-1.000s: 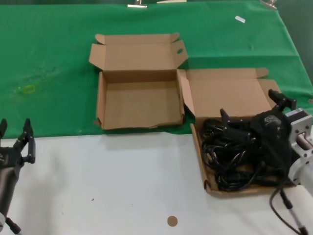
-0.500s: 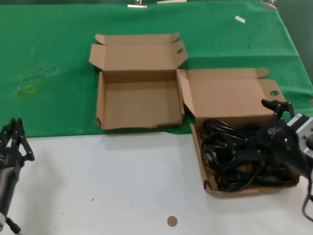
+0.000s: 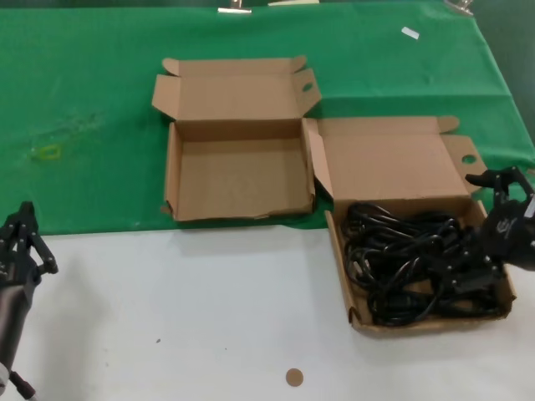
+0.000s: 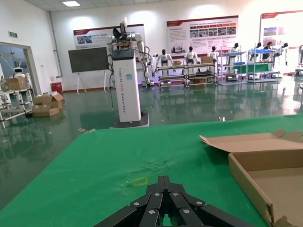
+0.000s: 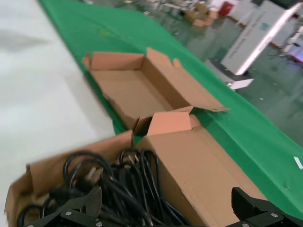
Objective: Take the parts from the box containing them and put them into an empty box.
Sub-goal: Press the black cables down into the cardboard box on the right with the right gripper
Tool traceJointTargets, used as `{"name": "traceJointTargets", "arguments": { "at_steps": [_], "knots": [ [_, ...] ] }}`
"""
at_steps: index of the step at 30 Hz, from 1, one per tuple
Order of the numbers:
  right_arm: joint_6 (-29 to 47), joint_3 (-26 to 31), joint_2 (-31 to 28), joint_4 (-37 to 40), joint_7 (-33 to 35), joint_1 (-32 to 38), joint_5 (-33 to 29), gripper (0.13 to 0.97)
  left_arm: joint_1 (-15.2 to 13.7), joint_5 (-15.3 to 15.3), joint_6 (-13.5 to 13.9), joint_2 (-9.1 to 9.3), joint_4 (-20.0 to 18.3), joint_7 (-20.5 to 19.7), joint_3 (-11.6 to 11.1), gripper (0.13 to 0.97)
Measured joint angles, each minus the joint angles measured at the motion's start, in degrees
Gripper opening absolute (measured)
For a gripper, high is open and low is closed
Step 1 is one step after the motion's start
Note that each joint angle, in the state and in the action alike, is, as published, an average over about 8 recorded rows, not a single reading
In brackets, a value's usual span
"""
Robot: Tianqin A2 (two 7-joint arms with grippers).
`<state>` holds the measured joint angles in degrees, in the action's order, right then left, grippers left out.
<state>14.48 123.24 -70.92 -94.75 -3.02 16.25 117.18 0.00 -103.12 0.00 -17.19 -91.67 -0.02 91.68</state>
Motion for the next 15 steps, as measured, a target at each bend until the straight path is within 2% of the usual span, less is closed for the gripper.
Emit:
{"name": "traceJointTargets", "arguments": {
  "at_steps": [8,15],
  "knots": [
    [15.26,-5.5,-0.15,3.81,3.32,1.58,-5.62,0.966,0.0,0.0,0.0,0.0,0.0,0.0,0.0,0.144],
    [27.76,-7.88,1.13,6.46,6.58,4.78,-10.74,0.959,0.0,0.01,0.0,0.0,0.0,0.0,0.0,0.144]
  ]
}}
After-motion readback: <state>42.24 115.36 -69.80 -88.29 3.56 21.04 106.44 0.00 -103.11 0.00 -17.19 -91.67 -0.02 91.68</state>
